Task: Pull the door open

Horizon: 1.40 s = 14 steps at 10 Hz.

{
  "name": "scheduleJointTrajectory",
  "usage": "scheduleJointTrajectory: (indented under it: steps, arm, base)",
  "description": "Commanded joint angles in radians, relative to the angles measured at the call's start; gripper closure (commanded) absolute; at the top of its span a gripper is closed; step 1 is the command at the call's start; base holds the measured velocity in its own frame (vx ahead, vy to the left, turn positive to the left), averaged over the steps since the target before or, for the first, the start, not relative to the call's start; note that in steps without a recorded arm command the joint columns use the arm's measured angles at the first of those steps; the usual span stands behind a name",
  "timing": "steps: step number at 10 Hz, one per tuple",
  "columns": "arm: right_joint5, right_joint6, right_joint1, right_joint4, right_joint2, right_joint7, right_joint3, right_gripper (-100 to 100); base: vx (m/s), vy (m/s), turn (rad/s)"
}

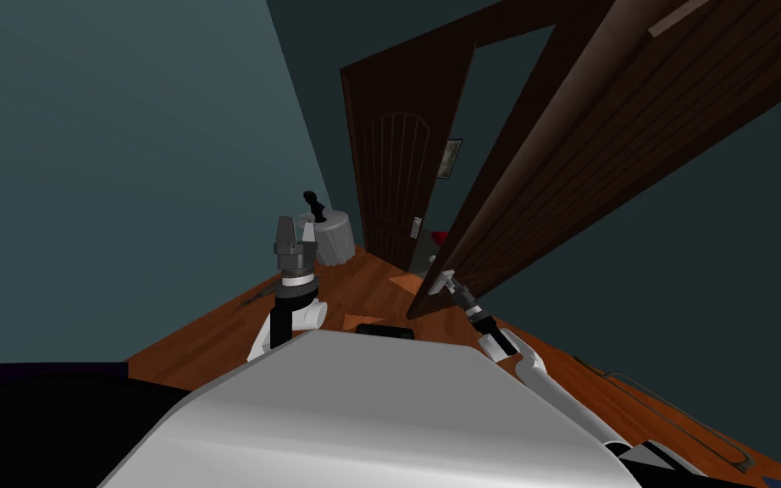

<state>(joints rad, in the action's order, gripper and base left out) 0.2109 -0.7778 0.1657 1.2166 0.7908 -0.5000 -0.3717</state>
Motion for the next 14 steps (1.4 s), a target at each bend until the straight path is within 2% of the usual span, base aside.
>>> scheduleJointTrajectory:
  steps: [1, 2, 12, 13, 14]
  arm:
    - [0.0, -0.018, 0.003, -0.006, 0.011, -0.009, -0.006, 100]
    - [0.0, -0.009, 0.001, -0.004, 0.007, -0.005, -0.004, 100]
    - [0.003, -0.131, 0.007, -0.064, 0.066, -0.046, -0.048, 100]
    - [0.003, -0.139, 0.007, -0.068, 0.07, -0.048, -0.05, 100]
    - [0.002, -0.131, 0.004, -0.067, 0.066, -0.046, -0.05, 100]
  base:
    - [-0.187, -0.102, 0.081]
    - [-0.079, -0.049, 0.008]
    - [-0.169, -0.124, 0.145]
    - [-0.167, -0.085, 0.083]
    - [-0.064, -0.038, 0.006]
